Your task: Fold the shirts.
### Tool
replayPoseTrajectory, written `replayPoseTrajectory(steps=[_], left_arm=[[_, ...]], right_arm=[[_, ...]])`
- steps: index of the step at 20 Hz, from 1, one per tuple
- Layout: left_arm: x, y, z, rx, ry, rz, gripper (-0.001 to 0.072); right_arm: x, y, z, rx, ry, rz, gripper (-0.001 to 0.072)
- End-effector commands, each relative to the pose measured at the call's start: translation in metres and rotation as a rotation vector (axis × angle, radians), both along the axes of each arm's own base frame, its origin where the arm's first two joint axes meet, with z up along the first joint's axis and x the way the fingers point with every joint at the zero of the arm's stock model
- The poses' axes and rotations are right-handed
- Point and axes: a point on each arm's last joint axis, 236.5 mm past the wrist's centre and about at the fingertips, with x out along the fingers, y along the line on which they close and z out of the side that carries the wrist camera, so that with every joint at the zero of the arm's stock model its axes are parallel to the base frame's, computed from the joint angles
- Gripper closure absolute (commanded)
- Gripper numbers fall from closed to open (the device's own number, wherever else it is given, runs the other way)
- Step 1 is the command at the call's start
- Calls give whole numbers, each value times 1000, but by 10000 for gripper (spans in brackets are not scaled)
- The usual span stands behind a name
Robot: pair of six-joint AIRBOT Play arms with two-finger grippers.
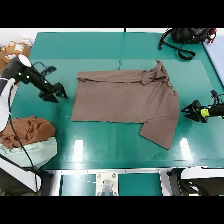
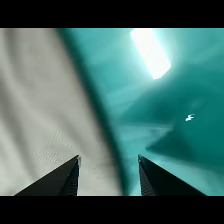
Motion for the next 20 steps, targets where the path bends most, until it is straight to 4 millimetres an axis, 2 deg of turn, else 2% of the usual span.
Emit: replayPoseTrajectory(steps=[1,3,7,8,9,11,12,13,15,16,18,19,20], left_arm=[[-29,-21,-29,-93,79,25,65],[-36,-45,-39,-173,79,40,66],[-62,-78,-60,-209,104,-2,67],[-63,-84,-58,-221,104,-17,140],[-65,-88,-55,-238,105,-28,175],[-69,-89,-51,-256,122,-39,176],[-71,-88,-51,-252,126,-46,206],[-72,-87,-52,-252,124,-55,385],[-71,-86,-53,-248,115,-61,637],[-68,-86,-53,-247,101,-67,684],[-57,-85,-50,-237,65,-65,685],[-50,-84,-45,-234,50,-65,685],[-42,-84,-37,-232,33,-60,686]], right_arm=[[-4,17,-18,14,9,23,279],[0,26,-21,14,10,45,281],[8,34,-24,2,-3,66,292],[7,35,-24,3,-2,68,294],[7,36,-23,7,0,71,294],[3,39,-22,22,10,84,294],[2,41,-21,26,7,99,294],[1,42,-21,30,7,107,334],[-1,44,-20,39,11,115,433],[-2,46,-19,48,12,117,497],[0,48,-16,59,8,118,663],[4,47,-12,57,-5,115,695],[11,46,-3,58,-27,117,695]])
